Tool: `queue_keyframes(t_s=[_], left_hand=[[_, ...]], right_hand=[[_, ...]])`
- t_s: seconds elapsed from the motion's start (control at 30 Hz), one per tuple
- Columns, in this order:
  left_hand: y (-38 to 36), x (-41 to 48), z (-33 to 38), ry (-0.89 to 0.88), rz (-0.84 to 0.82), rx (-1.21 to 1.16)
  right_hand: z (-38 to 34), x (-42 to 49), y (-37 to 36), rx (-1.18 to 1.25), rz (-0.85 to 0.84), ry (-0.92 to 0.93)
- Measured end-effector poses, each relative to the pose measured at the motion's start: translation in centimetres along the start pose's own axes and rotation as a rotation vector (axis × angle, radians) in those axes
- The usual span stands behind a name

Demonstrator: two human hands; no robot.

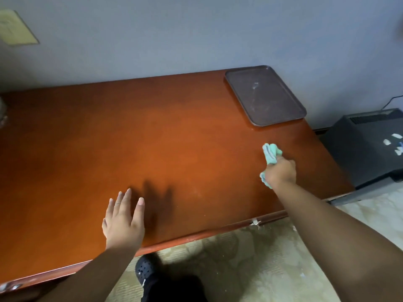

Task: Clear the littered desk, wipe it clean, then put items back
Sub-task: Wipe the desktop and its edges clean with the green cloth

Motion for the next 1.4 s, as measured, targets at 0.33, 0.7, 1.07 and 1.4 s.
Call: queue_keyframes(t_s=[0.33,0.7,1.07,1.4], left_hand=[[0.8,0.2,-2.6,0.012,0.049,0.020],[-0.1,-0.9,-3.3,-0.002,0.131,-0.063],[2.2,-3.8,-9.2,0.085,0.222,-0.094],[7.0,-7.6,-16.5,0.370,0.400,-0.219]], right_hand=[[-7.6,-15.0,-13.1,-0.134,-0.410,0.698],[-1.3,-14.4,-5.3,-0.355,-0.254,0.367],[-8.4,-25.6,-18.8,-0.406,-0.612,0.535],[-10.6,-42.6,-23.5,-0.383,-1.275,0.862]])
Point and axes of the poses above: each hand's wrist, its own x-axis towards the middle knuckle, its own y-axis out of the back of the hand, z = x × y, the point moved 6 cm from there along x, towards the middle knuckle, and after that the axes turned 14 degrees about x, right-handed, at the moved point
